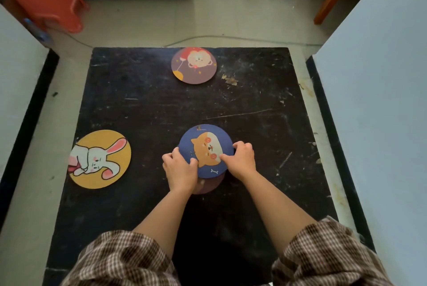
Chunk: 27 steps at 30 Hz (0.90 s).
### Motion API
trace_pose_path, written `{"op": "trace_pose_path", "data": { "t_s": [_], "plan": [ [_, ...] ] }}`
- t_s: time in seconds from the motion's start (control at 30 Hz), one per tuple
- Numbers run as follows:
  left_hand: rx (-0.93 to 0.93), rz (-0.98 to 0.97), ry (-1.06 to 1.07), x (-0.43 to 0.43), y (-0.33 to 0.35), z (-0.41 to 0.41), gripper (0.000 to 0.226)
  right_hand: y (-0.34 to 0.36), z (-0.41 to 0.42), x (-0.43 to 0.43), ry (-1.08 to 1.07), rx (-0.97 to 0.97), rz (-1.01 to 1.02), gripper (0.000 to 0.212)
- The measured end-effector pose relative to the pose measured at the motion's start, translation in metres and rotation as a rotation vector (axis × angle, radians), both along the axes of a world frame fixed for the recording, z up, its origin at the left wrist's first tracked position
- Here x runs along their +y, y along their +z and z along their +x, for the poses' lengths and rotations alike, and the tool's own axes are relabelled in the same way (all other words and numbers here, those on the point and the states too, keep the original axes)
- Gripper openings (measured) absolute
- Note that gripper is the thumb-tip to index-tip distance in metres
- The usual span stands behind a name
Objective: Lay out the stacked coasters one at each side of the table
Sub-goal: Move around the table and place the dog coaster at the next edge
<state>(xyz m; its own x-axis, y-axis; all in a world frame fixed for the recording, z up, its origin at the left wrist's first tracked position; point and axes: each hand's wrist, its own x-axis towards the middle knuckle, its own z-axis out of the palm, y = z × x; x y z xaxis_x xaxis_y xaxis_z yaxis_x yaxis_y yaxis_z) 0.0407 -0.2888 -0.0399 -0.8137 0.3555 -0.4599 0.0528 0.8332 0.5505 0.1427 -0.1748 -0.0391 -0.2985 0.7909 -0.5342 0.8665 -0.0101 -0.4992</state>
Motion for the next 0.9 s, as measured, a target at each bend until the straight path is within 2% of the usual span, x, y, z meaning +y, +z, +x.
{"op": "trace_pose_path", "data": {
  "t_s": [0.13,0.23,0.3,0.5,0.67,0.8,0.9],
  "plan": [
    [-0.075,0.035,0.085,0.003,-0.003,-0.012,0.055,0.005,-0.010,0.010,-0.267,0.148,-0.131,0.034],
    [-0.078,0.057,0.090,0.000,-0.004,-0.013,0.054,0.010,-0.011,0.012,-0.247,0.166,-0.140,0.035],
    [-0.083,0.049,0.105,-0.003,-0.002,-0.007,0.052,0.014,-0.007,0.009,-0.233,0.205,-0.186,0.025],
    [-0.207,-0.038,0.286,-0.022,0.009,0.012,0.028,0.025,0.021,-0.007,-0.381,0.347,-0.388,0.022],
    [-0.371,0.171,0.287,-0.044,0.012,0.052,0.020,0.027,0.063,-0.035,-0.444,0.350,-0.517,0.030],
    [-0.500,0.319,0.289,-0.070,0.015,0.087,0.041,0.029,0.104,-0.059,-0.443,0.359,-0.635,0.031],
    [-0.522,0.396,0.250,-0.091,0.013,0.108,0.048,0.027,0.135,-0.077,-0.374,0.354,-0.710,0.031]
  ]
}}
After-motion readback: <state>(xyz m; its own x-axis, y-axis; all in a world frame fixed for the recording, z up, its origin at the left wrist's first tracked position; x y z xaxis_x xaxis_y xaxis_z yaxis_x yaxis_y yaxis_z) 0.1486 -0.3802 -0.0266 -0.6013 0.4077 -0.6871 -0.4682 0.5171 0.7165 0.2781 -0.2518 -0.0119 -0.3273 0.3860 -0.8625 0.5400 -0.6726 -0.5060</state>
